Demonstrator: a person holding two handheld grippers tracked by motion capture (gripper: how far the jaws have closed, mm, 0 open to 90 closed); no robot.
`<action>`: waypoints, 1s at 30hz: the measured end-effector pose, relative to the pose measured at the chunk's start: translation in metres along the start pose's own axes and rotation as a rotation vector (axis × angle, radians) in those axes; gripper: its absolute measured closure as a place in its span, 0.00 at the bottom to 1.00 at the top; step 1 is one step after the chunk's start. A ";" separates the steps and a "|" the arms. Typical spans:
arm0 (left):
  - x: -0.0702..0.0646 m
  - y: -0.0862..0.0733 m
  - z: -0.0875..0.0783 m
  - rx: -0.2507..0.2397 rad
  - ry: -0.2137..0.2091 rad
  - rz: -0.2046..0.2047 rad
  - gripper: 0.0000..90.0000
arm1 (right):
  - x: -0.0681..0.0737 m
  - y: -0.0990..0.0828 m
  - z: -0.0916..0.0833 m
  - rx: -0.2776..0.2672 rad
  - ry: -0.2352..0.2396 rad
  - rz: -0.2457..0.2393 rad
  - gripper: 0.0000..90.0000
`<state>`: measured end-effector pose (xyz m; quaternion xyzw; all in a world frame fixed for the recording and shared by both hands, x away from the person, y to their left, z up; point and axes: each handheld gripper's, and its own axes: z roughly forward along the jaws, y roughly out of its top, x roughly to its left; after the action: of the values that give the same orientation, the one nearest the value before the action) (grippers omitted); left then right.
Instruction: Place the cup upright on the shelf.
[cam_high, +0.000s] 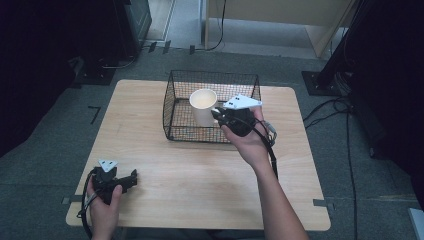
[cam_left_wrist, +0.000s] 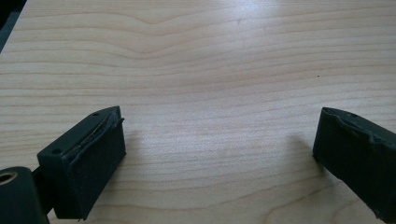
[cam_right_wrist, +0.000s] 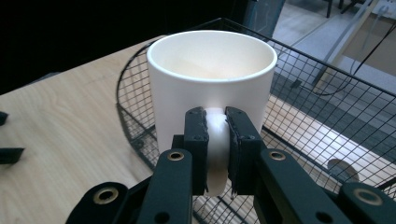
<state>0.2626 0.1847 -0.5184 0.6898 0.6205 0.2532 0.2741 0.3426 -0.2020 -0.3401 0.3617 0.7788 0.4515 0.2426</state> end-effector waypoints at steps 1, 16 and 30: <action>0.000 0.000 0.000 0.000 0.000 0.000 0.03 | -0.003 0.000 0.003 0.002 -0.002 0.001 0.89; 0.000 0.000 0.000 0.002 0.000 0.000 0.03 | -0.036 -0.004 0.061 0.044 -0.010 0.015 0.89; 0.000 0.000 0.000 0.002 0.000 0.000 0.03 | -0.055 -0.015 0.109 0.176 -0.026 0.050 0.89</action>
<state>0.2624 0.1847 -0.5184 0.6902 0.6206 0.2524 0.2734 0.4484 -0.1927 -0.4019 0.4067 0.8031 0.3824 0.2086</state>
